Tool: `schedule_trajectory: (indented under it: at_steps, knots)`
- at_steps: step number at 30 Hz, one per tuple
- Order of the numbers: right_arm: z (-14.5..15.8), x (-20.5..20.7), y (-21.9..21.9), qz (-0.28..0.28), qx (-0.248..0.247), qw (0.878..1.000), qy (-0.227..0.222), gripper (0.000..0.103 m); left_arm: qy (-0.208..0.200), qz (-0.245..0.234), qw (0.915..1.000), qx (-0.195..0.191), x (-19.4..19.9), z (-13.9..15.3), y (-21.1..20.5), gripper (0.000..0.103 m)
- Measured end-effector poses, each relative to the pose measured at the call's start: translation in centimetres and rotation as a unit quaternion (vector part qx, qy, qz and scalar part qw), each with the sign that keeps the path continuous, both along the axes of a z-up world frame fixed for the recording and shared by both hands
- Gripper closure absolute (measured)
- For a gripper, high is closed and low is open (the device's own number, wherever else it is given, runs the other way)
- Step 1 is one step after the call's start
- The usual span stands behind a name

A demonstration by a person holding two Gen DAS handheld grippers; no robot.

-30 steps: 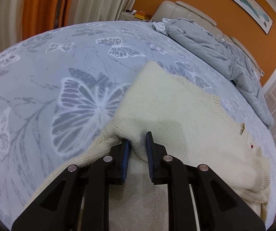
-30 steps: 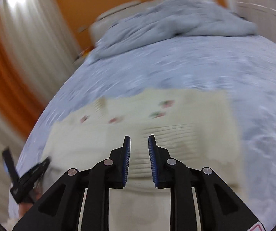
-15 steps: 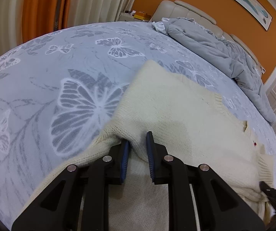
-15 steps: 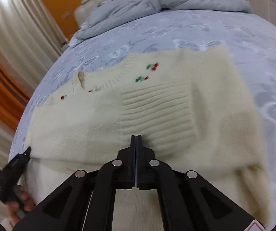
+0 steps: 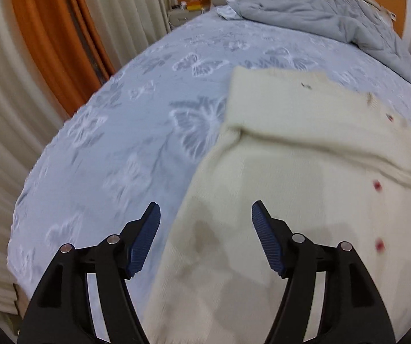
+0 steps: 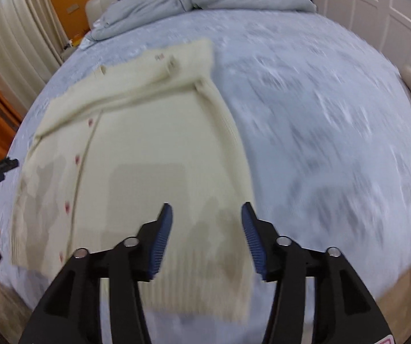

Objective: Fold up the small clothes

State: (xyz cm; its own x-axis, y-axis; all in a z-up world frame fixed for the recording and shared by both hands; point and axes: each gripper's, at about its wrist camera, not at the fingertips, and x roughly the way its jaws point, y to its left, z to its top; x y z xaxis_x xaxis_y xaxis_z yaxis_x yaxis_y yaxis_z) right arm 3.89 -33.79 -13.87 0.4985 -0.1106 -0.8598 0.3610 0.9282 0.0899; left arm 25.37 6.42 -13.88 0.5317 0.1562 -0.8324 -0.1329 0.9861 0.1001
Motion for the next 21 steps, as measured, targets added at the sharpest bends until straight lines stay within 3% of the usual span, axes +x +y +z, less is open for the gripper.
schedule_trajectory:
  at_steps: [2, 6, 11, 13, 18, 21]
  knots:
    - [-0.7, -1.5, 0.2, -0.005, 0.003, 1.0, 0.004, 0.047, 0.012, -0.001, 0.9999, -0.008, -2.3, 0.5, 0.6, 0.033]
    - [-1.6, -3.4, 0.1, -0.026, 0.03, 0.999, 0.0, 0.045, 0.016, -0.006, 0.9998, 0.011, -5.6, 0.8, 1.2, 0.032]
    - [-2.2, -3.4, -0.2, -0.053, 0.051, 0.997, -0.017, 0.042, 0.03, -0.004, 0.9995, 0.006, -8.4, 0.6, 2.1, 0.026]
    - [-2.8, -3.3, -0.9, -0.067, 0.073, 0.995, -0.021, 0.042, 0.036, -0.002, 0.9994, -0.001, -9.0, 0.1, 2.5, 0.022]
    - [-4.0, -3.1, -2.1, -0.09, 0.108, 0.99, -0.011, 0.042, 0.056, -0.005, 0.9984, 0.006, -10.4, -2.1, 3.1, 0.021]
    - [-4.6, -2.9, -2.3, -0.09, 0.124, 0.988, -0.001, 0.04, 0.076, -0.009, 0.9966, -0.031, -10.9, -3.9, 3.8, 0.014]
